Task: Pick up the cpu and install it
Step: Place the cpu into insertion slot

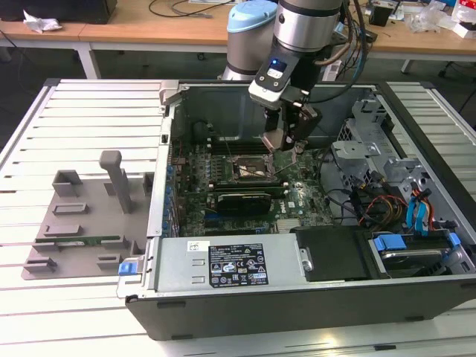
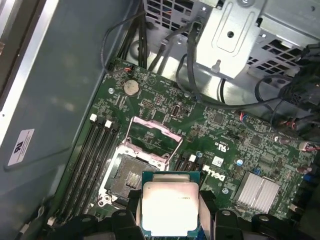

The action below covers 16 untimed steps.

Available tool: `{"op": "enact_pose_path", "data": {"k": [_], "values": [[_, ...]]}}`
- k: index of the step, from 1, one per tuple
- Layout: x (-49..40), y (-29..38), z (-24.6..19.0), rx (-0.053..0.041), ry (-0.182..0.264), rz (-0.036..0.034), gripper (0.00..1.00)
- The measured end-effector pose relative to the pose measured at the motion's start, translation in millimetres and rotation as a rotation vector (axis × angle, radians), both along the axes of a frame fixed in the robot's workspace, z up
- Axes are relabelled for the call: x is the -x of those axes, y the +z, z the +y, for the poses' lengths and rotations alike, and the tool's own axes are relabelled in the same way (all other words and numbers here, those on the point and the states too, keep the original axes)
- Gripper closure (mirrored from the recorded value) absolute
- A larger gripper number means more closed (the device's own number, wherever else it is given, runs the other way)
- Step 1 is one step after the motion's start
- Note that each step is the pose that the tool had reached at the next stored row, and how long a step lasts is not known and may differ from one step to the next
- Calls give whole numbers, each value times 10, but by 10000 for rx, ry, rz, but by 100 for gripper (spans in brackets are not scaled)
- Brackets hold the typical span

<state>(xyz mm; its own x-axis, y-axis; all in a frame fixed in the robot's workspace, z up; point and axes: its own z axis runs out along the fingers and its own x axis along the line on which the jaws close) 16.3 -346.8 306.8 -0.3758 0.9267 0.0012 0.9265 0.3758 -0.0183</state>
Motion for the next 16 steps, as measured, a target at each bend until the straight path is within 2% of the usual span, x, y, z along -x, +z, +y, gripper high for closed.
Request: {"op": "enact_pose_path", "data": {"k": [11,16], "values": [[0,0,0,18,-1194,0,45],[0,0,0,29,-2121,0,45]]}}
